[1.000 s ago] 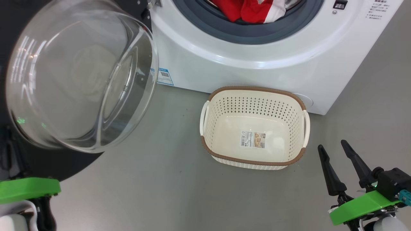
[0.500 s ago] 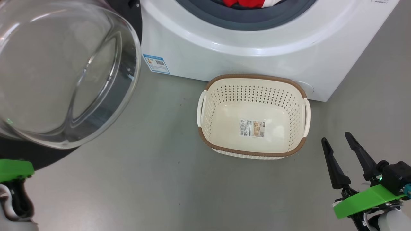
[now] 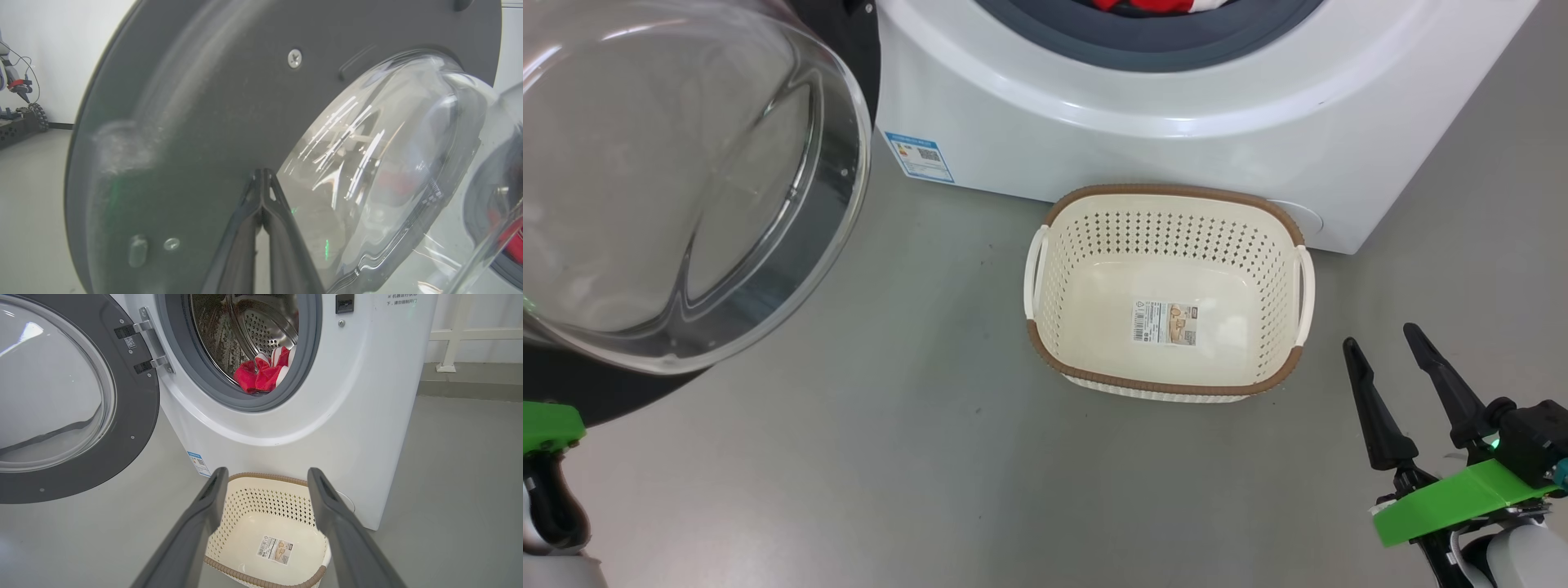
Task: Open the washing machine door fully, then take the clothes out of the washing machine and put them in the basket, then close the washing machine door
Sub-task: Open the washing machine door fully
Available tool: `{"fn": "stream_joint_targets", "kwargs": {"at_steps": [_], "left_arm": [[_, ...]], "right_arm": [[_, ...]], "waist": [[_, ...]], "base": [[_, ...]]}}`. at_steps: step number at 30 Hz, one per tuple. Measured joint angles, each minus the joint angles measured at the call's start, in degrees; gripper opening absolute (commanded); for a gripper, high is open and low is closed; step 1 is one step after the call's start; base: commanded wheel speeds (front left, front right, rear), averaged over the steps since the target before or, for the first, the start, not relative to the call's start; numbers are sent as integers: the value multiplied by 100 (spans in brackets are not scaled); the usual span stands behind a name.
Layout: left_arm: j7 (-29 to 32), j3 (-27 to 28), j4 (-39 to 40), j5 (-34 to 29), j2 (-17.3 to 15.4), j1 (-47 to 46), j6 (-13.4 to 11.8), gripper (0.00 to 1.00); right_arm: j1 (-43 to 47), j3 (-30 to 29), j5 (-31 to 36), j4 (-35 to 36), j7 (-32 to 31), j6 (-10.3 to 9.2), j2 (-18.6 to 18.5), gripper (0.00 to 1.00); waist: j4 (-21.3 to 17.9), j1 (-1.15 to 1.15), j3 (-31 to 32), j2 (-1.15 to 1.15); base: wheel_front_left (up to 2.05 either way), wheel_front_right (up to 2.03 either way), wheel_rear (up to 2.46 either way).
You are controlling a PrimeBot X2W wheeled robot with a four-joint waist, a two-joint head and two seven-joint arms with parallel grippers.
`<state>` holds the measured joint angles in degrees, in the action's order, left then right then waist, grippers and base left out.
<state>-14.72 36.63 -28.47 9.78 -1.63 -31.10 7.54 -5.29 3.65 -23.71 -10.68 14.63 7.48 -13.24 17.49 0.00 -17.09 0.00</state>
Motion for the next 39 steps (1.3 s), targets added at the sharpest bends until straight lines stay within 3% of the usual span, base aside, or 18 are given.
{"fn": "stream_joint_targets", "kwargs": {"at_steps": [13, 30, 34, 35, 36, 37, 38, 39], "left_arm": [[0, -364, -8, -25, -26, 133, 1, 0], [1, -1339, 493, 76, -23, 1368, 1, 1], [1, -1622, 722, 198, -25, 1717, 1, 27], [1, -1680, 771, 199, -24, 1799, 1, 42], [1, -1751, 808, 230, -25, 1873, 1, 50], [1, -1839, 850, 290, -32, 1950, 1, 79], [1, -1942, 872, 358, -40, 2018, 1, 100], [1, -2045, 900, 431, -48, 2086, 1, 100]], "right_arm": [[1, 38, 0, -41, 0, 0, 91, 100], [301, 79, 0, -167, 0, 0, 360, 100], [310, 73, 0, -168, 0, 0, 437, 100], [327, 69, 0, -166, 0, 0, 437, 100], [370, 60, -1, -166, 0, 0, 437, 100], [416, 59, -1, -168, 0, 0, 439, 100], [438, 59, -1, -176, 0, 0, 444, 100], [455, 58, -1, -175, 0, 0, 447, 100]], "waist": [[-5, 0, 258, 0], [-79, 0, 958, 0], [-154, 0, 1079, 0], [-178, 0, 1101, 0], [-202, 0, 1123, 0], [-228, 0, 1143, 0], [-256, 0, 1162, 0], [-283, 0, 1181, 0]], "base": [[0, 0, 0], [0, 0, 0], [0, 0, 0], [0, 0, 0], [0, 0, 0], [0, 0, 0], [0, 0, 0], [0, 0, 0]]}}
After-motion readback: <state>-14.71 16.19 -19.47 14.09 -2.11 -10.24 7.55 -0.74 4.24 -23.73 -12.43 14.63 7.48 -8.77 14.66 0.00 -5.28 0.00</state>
